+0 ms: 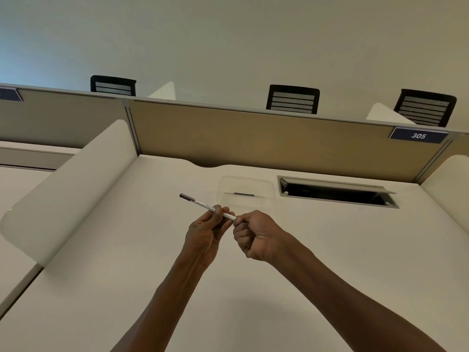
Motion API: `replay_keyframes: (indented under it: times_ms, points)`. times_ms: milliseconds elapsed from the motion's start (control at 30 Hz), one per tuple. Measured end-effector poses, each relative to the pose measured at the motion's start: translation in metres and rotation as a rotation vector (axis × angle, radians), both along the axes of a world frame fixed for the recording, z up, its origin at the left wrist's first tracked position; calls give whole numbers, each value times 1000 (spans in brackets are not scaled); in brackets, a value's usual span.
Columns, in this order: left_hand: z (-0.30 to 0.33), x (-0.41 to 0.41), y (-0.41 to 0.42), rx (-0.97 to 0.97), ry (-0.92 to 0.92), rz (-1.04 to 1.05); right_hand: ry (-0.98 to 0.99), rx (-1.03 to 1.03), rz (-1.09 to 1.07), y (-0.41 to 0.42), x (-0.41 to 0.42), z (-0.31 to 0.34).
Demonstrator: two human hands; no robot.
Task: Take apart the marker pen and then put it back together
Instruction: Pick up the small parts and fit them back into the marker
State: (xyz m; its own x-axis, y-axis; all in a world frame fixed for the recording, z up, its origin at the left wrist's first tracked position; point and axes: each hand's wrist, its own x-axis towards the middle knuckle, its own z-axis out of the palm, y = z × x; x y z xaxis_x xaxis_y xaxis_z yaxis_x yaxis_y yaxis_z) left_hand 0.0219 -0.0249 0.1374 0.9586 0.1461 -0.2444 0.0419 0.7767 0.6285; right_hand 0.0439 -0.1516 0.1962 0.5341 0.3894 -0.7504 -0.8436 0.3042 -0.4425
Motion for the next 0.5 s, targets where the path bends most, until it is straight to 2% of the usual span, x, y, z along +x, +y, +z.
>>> replay_keyframes:
  times_ms: [100, 200, 267, 433, 500]
  points:
    - [0, 2, 0, 2, -6, -6, -26, -12, -24, 0, 0, 0]
    - [-1, 4, -1, -33, 35, -3, -188, -114, -20, 2, -3, -6]
    - [-2, 4, -1, -61, 78, -8, -367, -253, 21, 3, -4, -12]
    - [-3, 3, -3, -136, 146, 4, -898, -790, 152, 4, -3, -30]
    - [-1, 3, -6, -169, 178, 19, -1067, -873, 148, 2, -2, -36]
